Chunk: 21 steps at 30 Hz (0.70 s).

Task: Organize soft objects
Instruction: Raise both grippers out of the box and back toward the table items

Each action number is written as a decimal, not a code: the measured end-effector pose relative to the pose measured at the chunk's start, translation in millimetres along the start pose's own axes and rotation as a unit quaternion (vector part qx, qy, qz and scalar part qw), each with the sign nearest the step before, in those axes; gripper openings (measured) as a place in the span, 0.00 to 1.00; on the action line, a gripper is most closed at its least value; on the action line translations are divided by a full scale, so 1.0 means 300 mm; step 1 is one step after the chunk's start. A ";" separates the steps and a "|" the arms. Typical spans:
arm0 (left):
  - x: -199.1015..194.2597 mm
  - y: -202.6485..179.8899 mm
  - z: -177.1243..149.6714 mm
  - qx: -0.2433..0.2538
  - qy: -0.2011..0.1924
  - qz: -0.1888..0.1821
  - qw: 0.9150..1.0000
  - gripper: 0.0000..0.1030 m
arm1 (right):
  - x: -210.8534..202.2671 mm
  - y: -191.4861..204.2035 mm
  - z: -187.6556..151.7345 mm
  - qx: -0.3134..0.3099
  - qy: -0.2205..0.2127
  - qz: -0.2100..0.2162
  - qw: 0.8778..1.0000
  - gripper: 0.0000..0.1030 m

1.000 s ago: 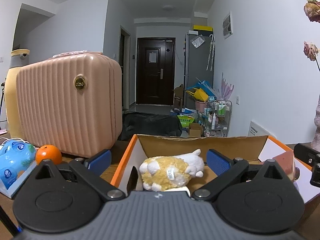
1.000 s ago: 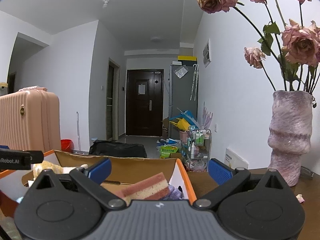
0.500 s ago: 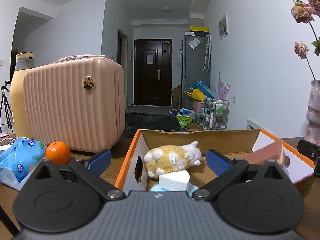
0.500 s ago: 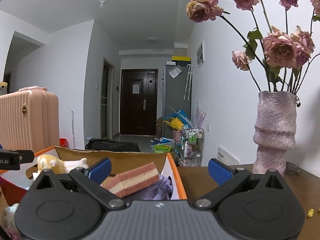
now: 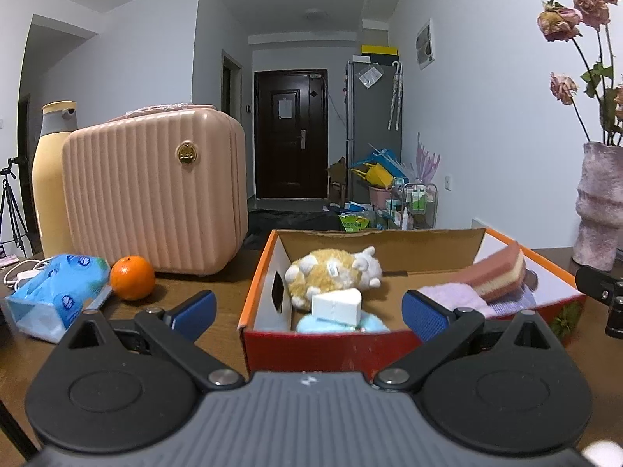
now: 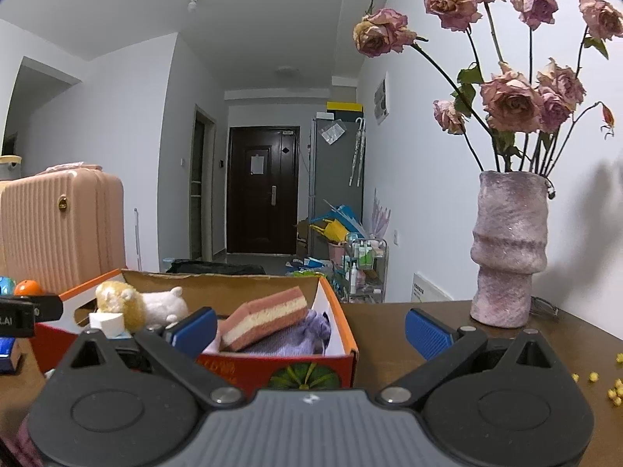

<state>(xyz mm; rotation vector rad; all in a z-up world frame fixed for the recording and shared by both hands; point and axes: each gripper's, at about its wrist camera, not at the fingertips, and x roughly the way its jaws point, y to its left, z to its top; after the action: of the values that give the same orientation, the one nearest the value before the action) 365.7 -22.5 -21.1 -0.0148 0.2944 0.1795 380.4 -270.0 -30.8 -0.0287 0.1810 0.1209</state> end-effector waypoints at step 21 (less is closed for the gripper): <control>-0.284 0.045 -0.101 0.005 0.032 -0.021 0.999 1.00 | -0.329 0.085 -0.067 -0.013 0.040 -0.003 0.999 1.00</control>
<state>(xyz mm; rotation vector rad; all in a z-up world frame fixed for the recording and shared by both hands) 274.3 -25.2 -25.1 -0.0174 0.3581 0.1364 277.4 -256.9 -33.1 -0.0598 0.2595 0.1170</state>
